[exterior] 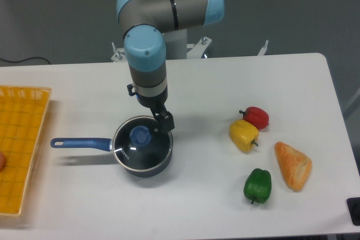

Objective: Open the lid
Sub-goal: 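Move the gripper over the saucepan and lower onto the blue lid knob, then close the gripper on the blue knob of the glass lid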

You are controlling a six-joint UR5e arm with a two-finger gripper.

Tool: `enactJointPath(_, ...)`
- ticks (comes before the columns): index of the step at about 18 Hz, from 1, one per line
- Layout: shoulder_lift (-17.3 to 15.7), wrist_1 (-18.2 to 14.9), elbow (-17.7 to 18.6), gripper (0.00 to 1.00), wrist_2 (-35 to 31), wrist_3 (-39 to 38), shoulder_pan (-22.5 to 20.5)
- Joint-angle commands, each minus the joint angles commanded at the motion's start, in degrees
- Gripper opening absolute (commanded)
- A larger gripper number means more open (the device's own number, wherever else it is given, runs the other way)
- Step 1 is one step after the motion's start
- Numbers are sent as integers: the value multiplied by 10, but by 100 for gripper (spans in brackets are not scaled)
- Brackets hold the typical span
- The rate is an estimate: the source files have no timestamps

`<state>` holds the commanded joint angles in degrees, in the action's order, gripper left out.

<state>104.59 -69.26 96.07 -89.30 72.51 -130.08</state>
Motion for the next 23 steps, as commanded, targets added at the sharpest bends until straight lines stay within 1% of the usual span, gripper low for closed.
enactJointPath(2, 5, 0, -4, 99, -5, -3, 10)
enactJointPath(4, 16, 5, -12, 99, -24, 0, 21)
enactJointPath(9, 40, 7, -39, 99, -26, 1, 25)
enactJointPath(16, 62, 7, -44, 99, -32, 1, 33)
enactJointPath(23, 69, 9, -45, 100, -42, 0, 36)
